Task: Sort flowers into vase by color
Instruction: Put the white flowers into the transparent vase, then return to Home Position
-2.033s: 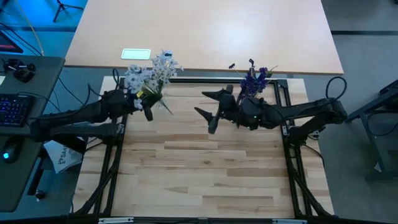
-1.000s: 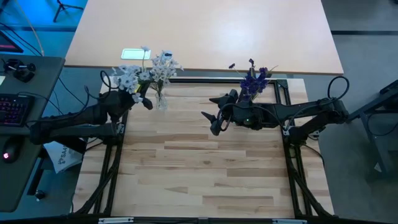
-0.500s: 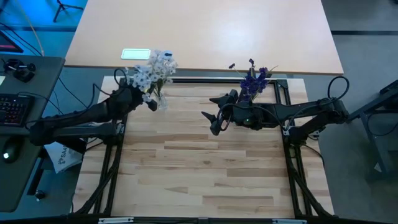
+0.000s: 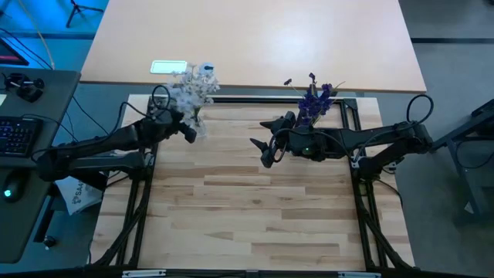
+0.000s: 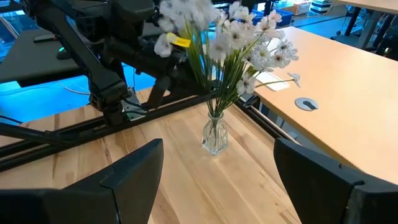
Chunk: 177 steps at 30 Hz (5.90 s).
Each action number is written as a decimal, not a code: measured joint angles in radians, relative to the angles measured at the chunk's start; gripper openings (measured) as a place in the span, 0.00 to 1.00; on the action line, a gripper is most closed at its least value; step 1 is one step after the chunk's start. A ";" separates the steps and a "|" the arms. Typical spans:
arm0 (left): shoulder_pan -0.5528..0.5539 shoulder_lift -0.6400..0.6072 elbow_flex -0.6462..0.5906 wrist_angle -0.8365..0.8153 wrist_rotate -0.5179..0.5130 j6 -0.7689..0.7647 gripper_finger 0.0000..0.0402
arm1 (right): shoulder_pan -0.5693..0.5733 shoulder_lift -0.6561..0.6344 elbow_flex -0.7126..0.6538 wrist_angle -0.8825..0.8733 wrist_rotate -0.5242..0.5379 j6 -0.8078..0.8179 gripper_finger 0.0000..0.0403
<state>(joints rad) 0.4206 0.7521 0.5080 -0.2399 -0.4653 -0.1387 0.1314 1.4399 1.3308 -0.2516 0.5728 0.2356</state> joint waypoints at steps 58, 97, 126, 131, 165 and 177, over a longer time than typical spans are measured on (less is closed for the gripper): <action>0.000 -0.057 0.186 -0.384 0.113 -0.015 0.01 | -0.014 -0.009 0.000 -0.001 0.022 -0.105 0.74; -0.396 -0.409 -0.206 0.262 0.296 -0.393 0.12 | 0.321 -0.156 0.134 -0.906 0.015 0.464 0.29; -0.434 -0.485 -0.495 0.553 0.219 -0.305 0.00 | 0.407 -0.471 -0.476 -0.280 -0.193 0.706 0.00; -0.435 -0.483 -0.495 0.468 0.252 -0.362 0.00 | 0.458 -0.487 -0.556 -0.131 -0.141 0.706 0.00; -0.435 -0.482 -0.495 0.424 0.253 -0.321 0.00 | -0.097 -0.898 -1.082 0.392 -0.881 -0.005 0.00; -0.435 -0.482 -0.495 0.422 0.253 -0.321 0.00 | 0.052 -1.207 -1.230 0.391 -0.661 0.004 0.00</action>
<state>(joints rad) -0.0139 0.2699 0.0128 0.1825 -0.2123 -0.4595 0.1837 0.2332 0.1011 0.1391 -0.0877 0.2398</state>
